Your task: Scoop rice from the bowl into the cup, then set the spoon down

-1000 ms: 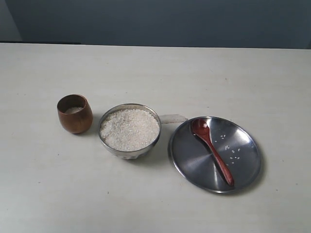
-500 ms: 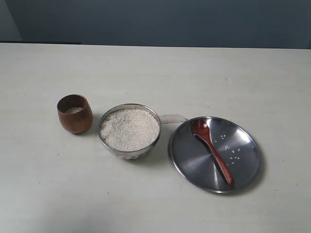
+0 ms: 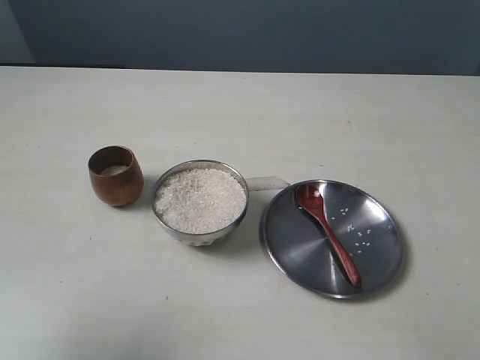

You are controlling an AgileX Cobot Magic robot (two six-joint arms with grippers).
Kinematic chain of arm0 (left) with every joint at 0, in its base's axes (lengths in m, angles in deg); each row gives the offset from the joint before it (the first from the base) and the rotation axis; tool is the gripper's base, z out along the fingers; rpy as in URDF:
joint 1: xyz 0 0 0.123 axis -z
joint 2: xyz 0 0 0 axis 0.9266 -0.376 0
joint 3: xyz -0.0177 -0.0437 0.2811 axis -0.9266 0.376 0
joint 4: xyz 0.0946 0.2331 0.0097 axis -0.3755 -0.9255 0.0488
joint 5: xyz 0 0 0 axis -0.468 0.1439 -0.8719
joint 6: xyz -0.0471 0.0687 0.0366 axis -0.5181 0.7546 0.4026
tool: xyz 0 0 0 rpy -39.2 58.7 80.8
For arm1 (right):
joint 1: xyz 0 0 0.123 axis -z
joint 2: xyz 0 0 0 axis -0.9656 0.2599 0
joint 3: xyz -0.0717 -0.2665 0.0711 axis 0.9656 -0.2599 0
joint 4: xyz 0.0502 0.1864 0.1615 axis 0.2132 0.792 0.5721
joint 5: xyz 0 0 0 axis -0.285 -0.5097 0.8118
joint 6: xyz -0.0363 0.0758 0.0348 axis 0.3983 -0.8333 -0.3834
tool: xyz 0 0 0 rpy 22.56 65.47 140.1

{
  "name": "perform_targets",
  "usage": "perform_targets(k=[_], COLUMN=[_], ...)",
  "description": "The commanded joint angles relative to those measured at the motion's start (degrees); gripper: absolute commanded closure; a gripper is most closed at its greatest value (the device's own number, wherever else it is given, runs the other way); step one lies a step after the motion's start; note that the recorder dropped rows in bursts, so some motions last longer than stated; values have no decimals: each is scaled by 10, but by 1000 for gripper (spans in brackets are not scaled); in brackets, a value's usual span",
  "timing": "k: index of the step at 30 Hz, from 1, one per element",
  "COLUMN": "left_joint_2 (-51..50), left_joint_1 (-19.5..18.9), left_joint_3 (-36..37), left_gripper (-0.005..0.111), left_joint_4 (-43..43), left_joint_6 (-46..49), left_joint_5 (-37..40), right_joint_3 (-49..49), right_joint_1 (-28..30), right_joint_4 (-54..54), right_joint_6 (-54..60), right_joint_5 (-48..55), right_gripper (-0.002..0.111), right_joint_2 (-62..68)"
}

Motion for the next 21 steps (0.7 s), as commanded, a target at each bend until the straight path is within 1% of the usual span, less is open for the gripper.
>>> perform_targets(k=[1,21], left_joint_2=[2,2], left_joint_1=[1,1], left_joint_3=[3,3], left_gripper=[106,106], left_joint_4=[3,0], left_joint_6=[-6,-6], left_joint_5=[-8,-12], right_joint_3=[-2,-2], right_joint_1=[3,3], right_joint_4=[-7,-7], right_joint_6=[1,0], right_joint_5=[0,1], right_gripper=[108,108], right_joint_2=[-2,-2])
